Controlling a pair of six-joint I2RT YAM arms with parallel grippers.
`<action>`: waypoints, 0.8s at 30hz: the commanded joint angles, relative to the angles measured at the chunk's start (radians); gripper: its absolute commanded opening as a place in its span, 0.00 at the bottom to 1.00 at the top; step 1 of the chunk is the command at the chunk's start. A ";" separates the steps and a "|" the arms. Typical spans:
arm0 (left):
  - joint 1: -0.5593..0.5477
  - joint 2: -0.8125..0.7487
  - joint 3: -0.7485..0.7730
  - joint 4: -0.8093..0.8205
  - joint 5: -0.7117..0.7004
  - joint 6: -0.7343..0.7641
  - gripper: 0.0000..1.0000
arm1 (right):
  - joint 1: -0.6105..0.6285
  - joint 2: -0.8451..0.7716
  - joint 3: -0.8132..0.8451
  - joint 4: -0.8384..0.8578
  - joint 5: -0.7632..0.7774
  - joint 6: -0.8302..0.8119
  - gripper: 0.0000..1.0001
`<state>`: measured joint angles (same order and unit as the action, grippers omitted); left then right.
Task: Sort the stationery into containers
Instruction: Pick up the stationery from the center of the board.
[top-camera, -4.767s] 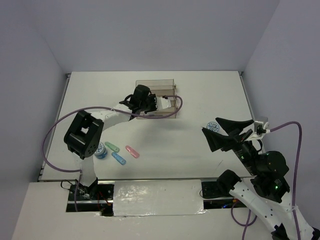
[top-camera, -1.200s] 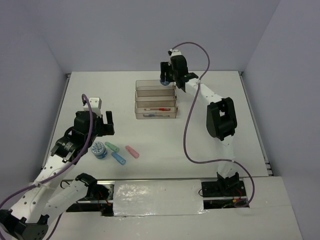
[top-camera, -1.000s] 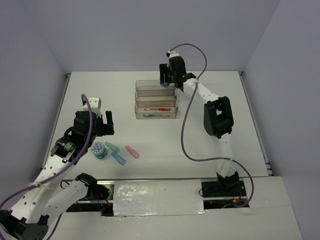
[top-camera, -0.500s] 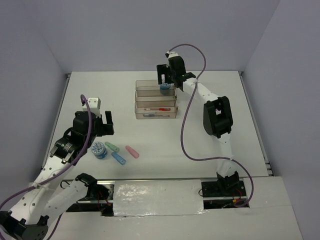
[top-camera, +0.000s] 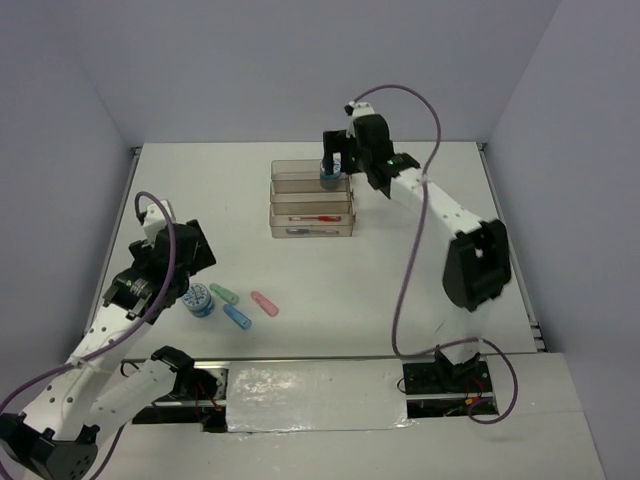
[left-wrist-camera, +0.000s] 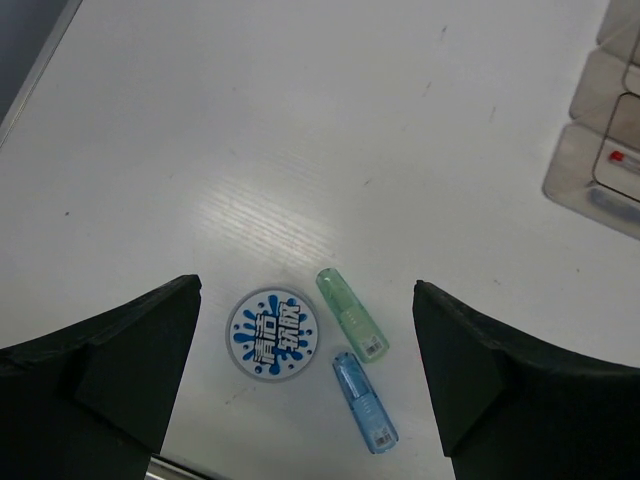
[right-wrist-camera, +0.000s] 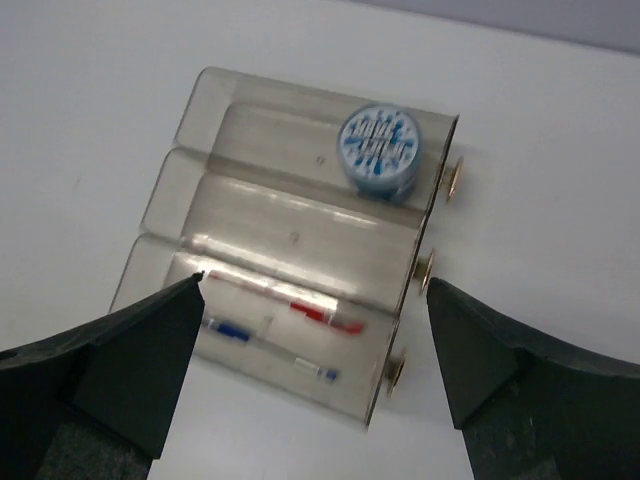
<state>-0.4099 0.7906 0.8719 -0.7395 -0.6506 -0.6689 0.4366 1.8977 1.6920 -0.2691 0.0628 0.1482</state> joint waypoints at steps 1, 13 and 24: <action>0.008 0.018 -0.004 -0.112 -0.070 -0.202 0.99 | 0.065 -0.306 -0.233 0.100 -0.040 0.047 1.00; 0.042 0.165 -0.054 -0.228 -0.007 -0.543 0.99 | 0.163 -0.739 -0.698 0.245 -0.166 0.192 1.00; 0.141 0.193 -0.197 -0.092 0.154 -0.462 0.99 | 0.198 -0.782 -0.775 0.261 -0.167 0.192 1.00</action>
<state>-0.2794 0.9844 0.6819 -0.8661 -0.5308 -1.1309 0.6289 1.1549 0.9230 -0.0608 -0.0952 0.3340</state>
